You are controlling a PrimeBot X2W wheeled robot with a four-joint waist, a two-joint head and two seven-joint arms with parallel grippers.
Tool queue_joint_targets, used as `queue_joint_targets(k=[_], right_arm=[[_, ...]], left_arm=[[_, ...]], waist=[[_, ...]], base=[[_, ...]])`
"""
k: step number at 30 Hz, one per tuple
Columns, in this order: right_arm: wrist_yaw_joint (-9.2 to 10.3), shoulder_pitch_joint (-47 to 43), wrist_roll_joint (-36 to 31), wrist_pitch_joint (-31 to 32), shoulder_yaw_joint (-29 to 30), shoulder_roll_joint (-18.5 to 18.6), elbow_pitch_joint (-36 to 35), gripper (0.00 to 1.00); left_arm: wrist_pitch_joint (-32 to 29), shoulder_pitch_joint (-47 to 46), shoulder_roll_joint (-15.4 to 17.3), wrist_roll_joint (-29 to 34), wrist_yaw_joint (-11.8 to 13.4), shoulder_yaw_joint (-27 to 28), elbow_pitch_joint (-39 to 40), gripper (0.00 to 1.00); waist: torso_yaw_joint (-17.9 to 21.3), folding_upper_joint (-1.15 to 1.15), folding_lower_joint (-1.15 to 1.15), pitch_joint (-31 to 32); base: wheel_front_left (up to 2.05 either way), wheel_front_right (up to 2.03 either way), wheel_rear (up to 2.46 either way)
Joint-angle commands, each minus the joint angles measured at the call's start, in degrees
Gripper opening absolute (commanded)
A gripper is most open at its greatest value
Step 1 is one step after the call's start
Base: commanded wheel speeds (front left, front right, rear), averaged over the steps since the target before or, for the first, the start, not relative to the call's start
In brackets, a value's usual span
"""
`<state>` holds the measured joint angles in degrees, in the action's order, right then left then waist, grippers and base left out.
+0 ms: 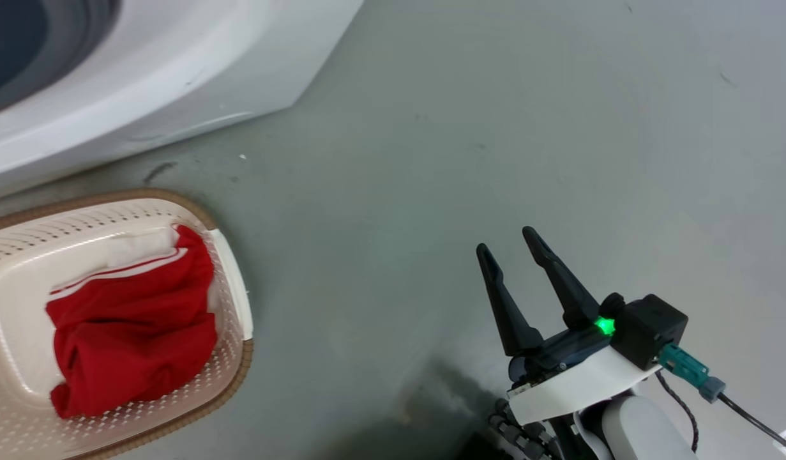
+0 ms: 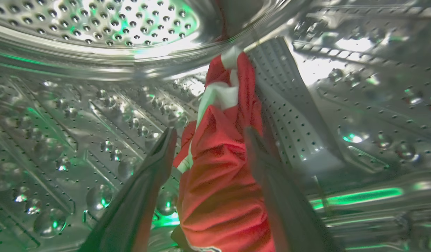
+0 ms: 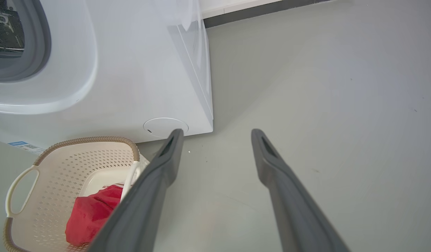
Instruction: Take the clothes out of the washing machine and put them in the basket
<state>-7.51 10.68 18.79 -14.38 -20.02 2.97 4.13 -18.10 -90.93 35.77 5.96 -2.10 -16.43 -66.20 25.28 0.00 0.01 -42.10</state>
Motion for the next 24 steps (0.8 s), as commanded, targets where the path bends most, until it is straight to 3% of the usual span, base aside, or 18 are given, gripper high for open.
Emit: queue_joint_targets(k=[1,13,14,15,20,24], right_arm=[[0.04,1.0,0.5,-0.4,-0.4,-0.2,0.2,1.00],[0.04,2.6,2.4,-0.8,-2.5,-0.2,1.2,1.00],[0.04,2.6,2.4,-0.8,-2.5,-0.2,1.2,1.00],[0.04,2.7,2.5,-0.8,-2.5,-0.2,1.2,1.00],[0.04,3.1,2.9,-0.8,-2.2,-0.2,0.9,1.00],[0.04,3.1,3.0,-0.8,-1.8,-0.1,0.9,1.00]], left_arm=[[-1.2,-0.7,0.4,0.5,-0.2,-0.4,-0.3,1.00],[-14.5,-0.8,2.8,0.6,1.0,-1.6,1.9,1.00],[-15.1,-0.5,2.8,0.3,1.1,-1.5,2.4,0.56],[-15.8,-0.3,2.8,0.2,1.3,-1.4,3.0,0.00],[-17.5,2.0,3.5,-0.9,2.4,-0.9,7.4,0.00],[-15.9,5.2,4.2,-1.9,4.6,-0.3,12.8,0.00]], waist=[[1.2,0.00,-0.01,-1.4],[3.1,0.00,-0.01,-4.2],[3.1,0.00,-0.01,-4.2],[3.2,0.00,-0.01,-4.3],[3.2,0.00,-0.01,-4.4],[2.9,0.00,-0.01,-3.9]], base=[[0.00,0.00,0.00],[0.00,0.00,0.00],[0.00,0.00,0.00],[0.00,0.00,0.00],[0.00,0.00,0.00],[0.00,0.00,0.00]])
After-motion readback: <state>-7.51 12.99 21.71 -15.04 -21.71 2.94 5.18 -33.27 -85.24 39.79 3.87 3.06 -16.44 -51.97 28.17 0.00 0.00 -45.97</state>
